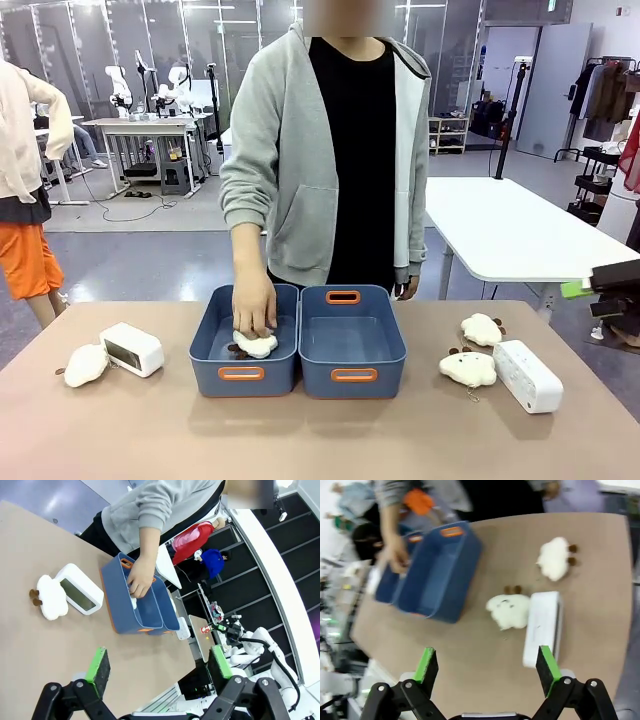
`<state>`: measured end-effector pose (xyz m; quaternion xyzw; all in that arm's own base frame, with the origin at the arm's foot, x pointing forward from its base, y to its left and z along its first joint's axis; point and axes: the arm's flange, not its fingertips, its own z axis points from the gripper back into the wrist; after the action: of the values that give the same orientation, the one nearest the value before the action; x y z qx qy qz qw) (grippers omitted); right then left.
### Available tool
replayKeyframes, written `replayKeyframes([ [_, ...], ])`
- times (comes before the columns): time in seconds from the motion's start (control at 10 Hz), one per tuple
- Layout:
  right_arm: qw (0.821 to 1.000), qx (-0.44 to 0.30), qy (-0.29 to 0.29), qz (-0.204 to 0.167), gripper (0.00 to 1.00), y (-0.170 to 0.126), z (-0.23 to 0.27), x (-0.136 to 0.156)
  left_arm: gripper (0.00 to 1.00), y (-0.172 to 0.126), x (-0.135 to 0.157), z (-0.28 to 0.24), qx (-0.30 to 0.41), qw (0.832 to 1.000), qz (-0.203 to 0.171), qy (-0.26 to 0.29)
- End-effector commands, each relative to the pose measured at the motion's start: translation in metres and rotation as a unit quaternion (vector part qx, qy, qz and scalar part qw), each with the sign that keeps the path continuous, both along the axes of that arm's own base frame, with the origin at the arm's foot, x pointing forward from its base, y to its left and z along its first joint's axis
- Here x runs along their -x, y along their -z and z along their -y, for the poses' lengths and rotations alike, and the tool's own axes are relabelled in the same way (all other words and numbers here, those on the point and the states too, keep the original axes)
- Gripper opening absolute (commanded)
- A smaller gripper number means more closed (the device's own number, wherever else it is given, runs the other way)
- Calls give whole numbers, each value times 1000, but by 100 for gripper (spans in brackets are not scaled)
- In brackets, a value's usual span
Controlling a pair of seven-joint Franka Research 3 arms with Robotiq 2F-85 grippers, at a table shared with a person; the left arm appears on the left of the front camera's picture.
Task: Sort the digital clocks into the basket.
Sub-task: Pick up the Digital clock from the table and place it into the empty Plastic storage basket.
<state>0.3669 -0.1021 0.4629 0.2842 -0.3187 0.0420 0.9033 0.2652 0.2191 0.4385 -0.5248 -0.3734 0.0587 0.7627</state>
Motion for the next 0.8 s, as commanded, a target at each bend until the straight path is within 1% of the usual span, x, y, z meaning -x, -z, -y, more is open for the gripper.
replayKeyframes([
  [0.0,991,99,41,-84,100,14,-47,-26,100,-1,1,-1,6,1000,8,2],
  [0.1,982,136,56,-120,100,23,-60,-54,100,-1,1,-1,6,1000,8,2],
  [0.2,972,161,80,-150,100,36,-73,-75,100,-1,1,-1,6,1000,8,2],
  [0.3,962,201,94,-159,100,52,-82,-88,100,-1,1,-1,6,1000,8,2],
  [0.4,960,196,85,-180,100,61,-86,-92,100,-1,1,-1,6,1000,8,2],
  [0.5,956,202,89,-194,100,70,-82,-100,100,-1,1,-1,6,1000,8,2],
  [0.7,950,202,91,-220,100,85,-74,-106,100,-1,1,-1,6,1000,8,2],
])
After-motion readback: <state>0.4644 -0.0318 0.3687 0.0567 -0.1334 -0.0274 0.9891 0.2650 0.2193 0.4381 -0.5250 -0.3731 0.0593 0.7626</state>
